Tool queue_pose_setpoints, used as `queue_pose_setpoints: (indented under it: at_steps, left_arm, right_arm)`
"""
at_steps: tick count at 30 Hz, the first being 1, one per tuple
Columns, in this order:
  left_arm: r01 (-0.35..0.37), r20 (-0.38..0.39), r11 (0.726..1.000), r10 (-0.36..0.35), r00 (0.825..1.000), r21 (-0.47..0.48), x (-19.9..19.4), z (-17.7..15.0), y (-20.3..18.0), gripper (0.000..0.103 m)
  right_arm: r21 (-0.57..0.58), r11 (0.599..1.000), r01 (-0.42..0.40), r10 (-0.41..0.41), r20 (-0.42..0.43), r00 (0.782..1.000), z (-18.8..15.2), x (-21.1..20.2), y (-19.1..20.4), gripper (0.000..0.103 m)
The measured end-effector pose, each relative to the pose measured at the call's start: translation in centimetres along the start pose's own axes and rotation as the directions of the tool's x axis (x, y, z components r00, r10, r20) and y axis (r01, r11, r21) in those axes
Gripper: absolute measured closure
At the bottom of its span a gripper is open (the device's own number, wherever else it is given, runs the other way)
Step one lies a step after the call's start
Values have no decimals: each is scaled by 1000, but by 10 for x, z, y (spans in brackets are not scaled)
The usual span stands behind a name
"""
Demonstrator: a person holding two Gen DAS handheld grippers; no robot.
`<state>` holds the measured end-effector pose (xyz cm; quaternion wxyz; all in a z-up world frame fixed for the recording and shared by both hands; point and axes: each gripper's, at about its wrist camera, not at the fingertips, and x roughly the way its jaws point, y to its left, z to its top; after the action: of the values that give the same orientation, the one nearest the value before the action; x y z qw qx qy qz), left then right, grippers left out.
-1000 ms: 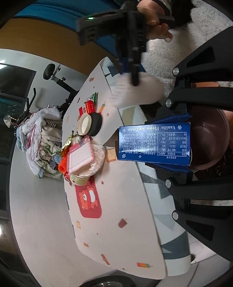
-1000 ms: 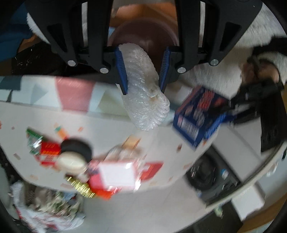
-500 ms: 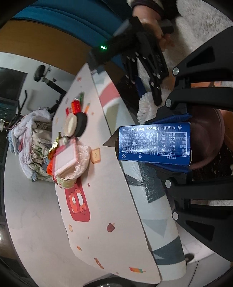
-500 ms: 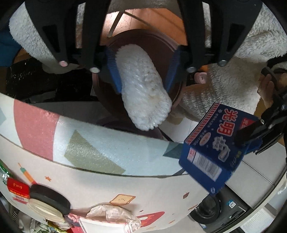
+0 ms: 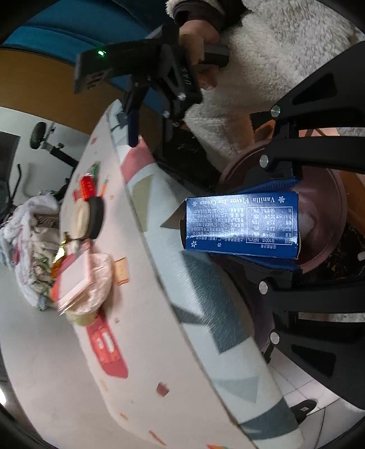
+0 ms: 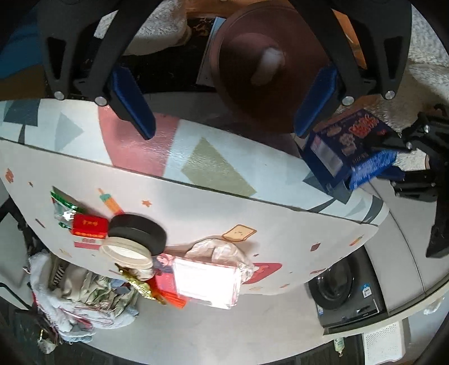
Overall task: Collect trash
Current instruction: 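Lower both held items into the brown bin and open both grippers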
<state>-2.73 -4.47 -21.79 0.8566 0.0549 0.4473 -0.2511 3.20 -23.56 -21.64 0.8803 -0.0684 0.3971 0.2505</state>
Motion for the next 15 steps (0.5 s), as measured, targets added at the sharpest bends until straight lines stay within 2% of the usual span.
queue_pose_setpoints:
  at_steps: [4,15]
  left_arm:
    - [19,-65,999,-17,998,30,17,-3,-8,65]
    - [36,-111,997,-29,993,67,31,-5,-16,65]
  right_arm:
    - [30,999,10,-10,12,1000,-4,2,-5,6]
    - [81,997,10,-10,0,1000,-8,7,-13,6]
